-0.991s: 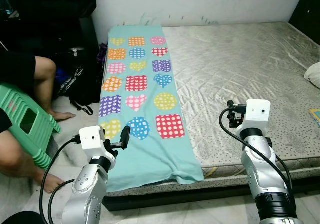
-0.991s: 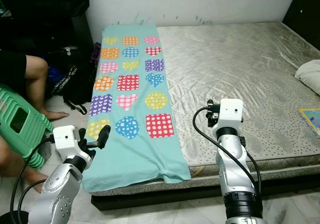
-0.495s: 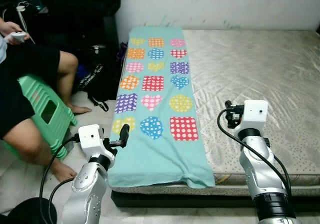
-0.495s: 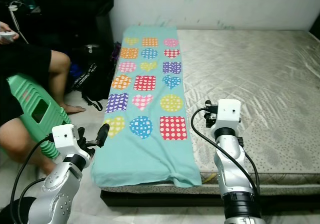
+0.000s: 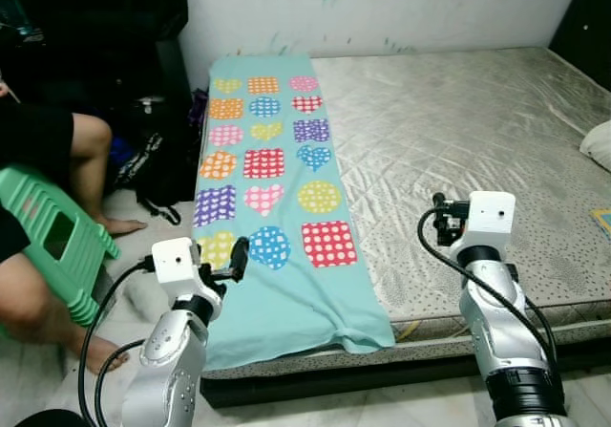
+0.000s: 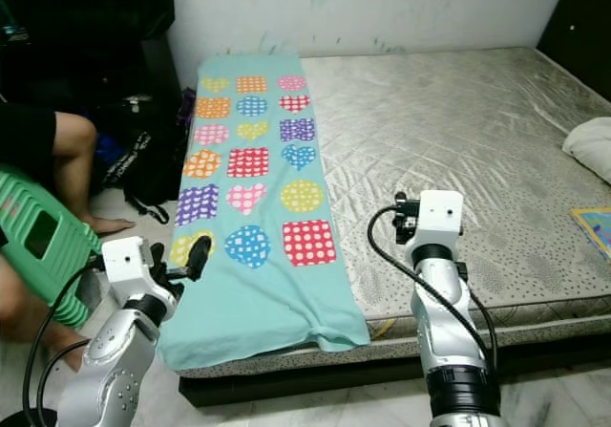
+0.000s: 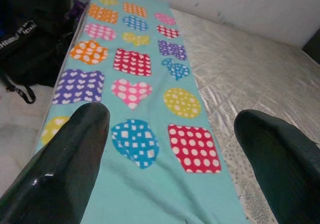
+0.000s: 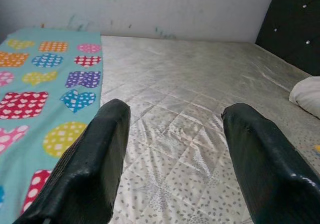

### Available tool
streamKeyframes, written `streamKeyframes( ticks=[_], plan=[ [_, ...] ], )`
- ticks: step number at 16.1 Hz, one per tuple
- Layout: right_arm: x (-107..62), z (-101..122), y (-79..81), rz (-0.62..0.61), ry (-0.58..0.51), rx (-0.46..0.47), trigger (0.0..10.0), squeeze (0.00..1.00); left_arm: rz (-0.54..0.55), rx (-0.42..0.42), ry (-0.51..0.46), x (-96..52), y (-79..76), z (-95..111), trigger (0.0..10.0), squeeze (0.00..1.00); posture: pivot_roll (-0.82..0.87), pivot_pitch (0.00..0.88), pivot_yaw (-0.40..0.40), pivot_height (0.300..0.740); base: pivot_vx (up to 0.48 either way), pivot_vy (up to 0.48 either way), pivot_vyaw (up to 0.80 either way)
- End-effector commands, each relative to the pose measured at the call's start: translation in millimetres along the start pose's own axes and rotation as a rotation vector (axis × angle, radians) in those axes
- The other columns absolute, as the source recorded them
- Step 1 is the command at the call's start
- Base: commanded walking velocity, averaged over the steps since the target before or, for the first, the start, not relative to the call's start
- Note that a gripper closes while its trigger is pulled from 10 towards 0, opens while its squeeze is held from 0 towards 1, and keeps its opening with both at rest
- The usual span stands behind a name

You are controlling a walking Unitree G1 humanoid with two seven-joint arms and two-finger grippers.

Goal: Clean up the room

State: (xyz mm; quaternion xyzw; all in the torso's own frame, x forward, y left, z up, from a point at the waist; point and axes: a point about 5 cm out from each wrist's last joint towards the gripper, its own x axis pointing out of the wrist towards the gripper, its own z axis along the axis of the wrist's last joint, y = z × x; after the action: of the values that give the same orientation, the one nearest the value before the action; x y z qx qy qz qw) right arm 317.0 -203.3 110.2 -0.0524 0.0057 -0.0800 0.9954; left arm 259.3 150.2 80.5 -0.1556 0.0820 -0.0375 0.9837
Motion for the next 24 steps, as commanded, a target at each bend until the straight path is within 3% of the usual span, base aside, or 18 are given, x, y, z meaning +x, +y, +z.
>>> streamKeyframes(
  ticks=[1,8,21,24],
  plan=[
    [1.3,1.8,1.5,0.007,-0.008,-0.01,10.0,0.0,0.013,0.0,0.013,-0.8,2.9,-1.5,10.0,0.0,-0.1,0.0,0.021,0.74,0.0,0.0,0.0],
    [1.6,0.6,0.5,0.003,0.0,-0.004,10.0,0.0,-0.019,-0.016,0.028,-2.3,0.6,-3.3,10.0,0.0,-0.1,0.0,0.018,0.74,0.0,0.0,0.0],
    [2.9,1.5,0.8,0.011,-0.006,0.003,10.0,0.0,-0.011,-0.019,0.053,-2.0,1.9,-6.5,10.0,0.0,-0.1,0.0,0.013,0.74,0.0,0.0,-0.8],
    [-1.4,-1.7,2.9,0.036,-0.005,-0.017,10.0,0.0,-0.001,-0.024,0.041,-3.1,2.4,-6.5,10.0,0.0,-0.1,0.0,0.012,0.74,0.0,0.0,0.0]
  ],
)
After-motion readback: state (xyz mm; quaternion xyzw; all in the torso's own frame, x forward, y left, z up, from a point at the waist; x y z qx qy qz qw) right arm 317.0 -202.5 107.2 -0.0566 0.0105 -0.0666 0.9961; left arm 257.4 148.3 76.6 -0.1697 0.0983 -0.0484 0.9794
